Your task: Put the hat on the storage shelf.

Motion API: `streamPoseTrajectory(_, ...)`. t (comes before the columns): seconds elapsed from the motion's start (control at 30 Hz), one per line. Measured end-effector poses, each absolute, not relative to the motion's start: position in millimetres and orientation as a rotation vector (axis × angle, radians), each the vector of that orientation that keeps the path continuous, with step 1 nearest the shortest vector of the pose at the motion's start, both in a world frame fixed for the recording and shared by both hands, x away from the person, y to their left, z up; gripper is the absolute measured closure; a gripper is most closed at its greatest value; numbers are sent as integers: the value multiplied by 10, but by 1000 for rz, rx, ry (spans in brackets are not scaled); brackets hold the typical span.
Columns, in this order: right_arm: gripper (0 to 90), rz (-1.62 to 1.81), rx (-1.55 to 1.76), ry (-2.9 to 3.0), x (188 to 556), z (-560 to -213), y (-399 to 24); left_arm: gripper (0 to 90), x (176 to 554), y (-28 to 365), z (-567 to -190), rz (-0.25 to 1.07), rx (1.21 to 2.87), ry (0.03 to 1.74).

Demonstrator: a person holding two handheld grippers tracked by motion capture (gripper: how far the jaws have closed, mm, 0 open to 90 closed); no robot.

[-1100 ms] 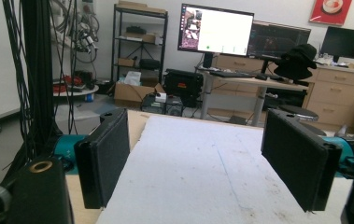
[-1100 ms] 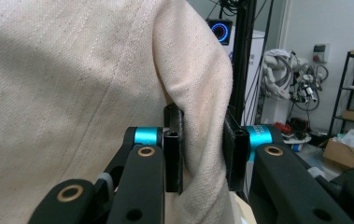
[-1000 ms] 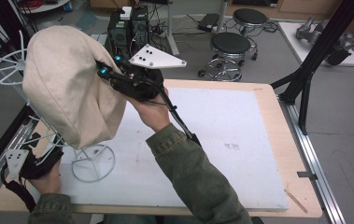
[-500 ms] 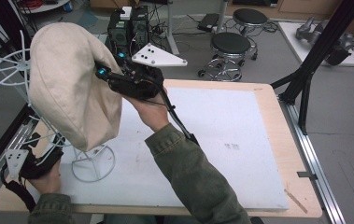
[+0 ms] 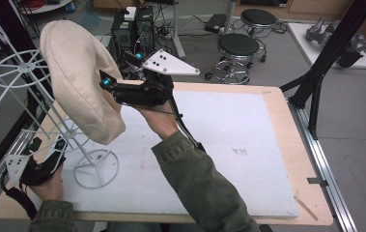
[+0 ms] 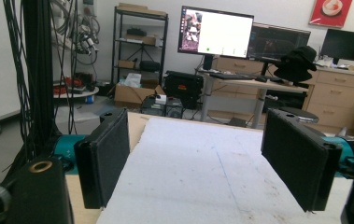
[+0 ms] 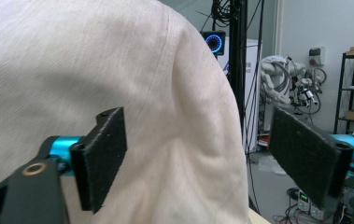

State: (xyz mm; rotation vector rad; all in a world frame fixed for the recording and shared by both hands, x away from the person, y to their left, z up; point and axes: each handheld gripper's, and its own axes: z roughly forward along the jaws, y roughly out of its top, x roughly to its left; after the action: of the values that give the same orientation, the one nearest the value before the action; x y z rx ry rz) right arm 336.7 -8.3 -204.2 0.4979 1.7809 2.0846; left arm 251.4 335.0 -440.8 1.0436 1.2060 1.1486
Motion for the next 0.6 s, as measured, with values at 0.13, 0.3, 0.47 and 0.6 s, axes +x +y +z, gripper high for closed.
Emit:
streamPoseTrajectory(0.13, 137, 2083, 530, 1787, 3383, -2068, -141, 239, 2513, 3348, -4410, 1146, 1054, 1208)
streamPoseTrajectory(0.3, 119, 2080, 555, 1762, 3407, -2045, -269, 239, 2514, 3348, -4411, 1149, 1055, 1209)
streamPoseTrajectory(0.47, 108, 2056, 573, 1732, 3402, -2077, -418, 239, 2516, 3342, -4409, 1148, 1054, 1212)
streamPoseTrajectory(0.6, 99, 2016, 608, 1709, 3397, -2130, -574, 239, 2515, 3329, -4406, 1149, 1056, 1209)
